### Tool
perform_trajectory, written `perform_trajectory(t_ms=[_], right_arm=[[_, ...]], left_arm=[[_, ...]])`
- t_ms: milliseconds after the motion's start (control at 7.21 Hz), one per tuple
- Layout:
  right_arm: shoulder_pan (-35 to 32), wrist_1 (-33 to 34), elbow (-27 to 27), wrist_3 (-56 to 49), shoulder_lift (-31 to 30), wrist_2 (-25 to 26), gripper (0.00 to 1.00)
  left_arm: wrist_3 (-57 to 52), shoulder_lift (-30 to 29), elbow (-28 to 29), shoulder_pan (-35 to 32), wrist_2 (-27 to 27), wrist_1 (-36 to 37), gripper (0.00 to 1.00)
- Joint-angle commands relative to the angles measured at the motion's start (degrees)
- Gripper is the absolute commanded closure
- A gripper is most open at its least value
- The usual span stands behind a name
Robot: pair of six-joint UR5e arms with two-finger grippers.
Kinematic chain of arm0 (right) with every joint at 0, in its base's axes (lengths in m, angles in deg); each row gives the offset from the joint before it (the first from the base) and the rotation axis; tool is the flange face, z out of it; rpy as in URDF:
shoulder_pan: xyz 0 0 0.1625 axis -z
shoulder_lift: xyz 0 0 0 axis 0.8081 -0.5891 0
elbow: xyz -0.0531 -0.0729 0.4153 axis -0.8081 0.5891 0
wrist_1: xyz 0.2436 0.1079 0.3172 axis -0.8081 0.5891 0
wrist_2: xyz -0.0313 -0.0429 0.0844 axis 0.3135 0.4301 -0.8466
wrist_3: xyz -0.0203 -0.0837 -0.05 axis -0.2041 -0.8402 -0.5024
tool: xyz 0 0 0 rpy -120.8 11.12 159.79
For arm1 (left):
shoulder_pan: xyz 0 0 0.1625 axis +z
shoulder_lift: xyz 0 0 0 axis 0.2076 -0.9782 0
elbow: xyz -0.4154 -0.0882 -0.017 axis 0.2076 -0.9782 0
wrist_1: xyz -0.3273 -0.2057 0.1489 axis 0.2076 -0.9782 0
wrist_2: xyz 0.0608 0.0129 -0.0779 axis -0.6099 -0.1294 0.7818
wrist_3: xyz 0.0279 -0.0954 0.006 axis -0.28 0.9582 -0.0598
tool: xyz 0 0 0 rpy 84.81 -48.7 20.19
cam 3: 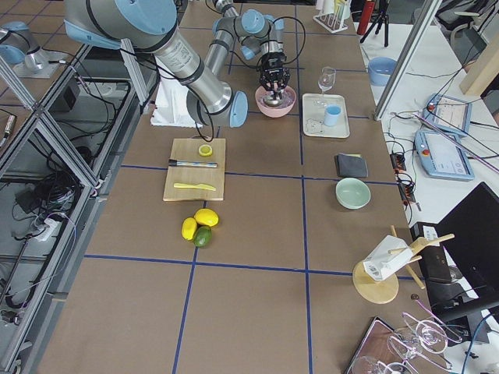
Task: Put ice in cup with scoop
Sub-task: 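Push the scoop through the ice cubes with the right gripper to fill it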
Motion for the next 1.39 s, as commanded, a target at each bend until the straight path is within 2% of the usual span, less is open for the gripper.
perform_trajectory(t_ms=[0,278,555,1249], right_arm=[[0.42,-1.53,0.36,0.30,-0.30,0.11,1.00],[0.43,-3.12,0.27,0.31,-0.57,0.11,1.00],[0.43,-5.32,0.27,0.22,-1.09,0.03,1.00],[1.48,-9.27,0.36,0.39,-3.73,0.11,1.00]], left_arm=[[0.76,-0.10,0.00,0.23,0.00,-0.97,0.00],[1.46,-0.72,0.00,0.32,0.00,-1.58,0.00],[3.57,-0.81,0.00,1.11,-0.08,-5.61,0.00],[3.58,-0.89,0.00,1.20,-0.08,-5.62,0.00]])
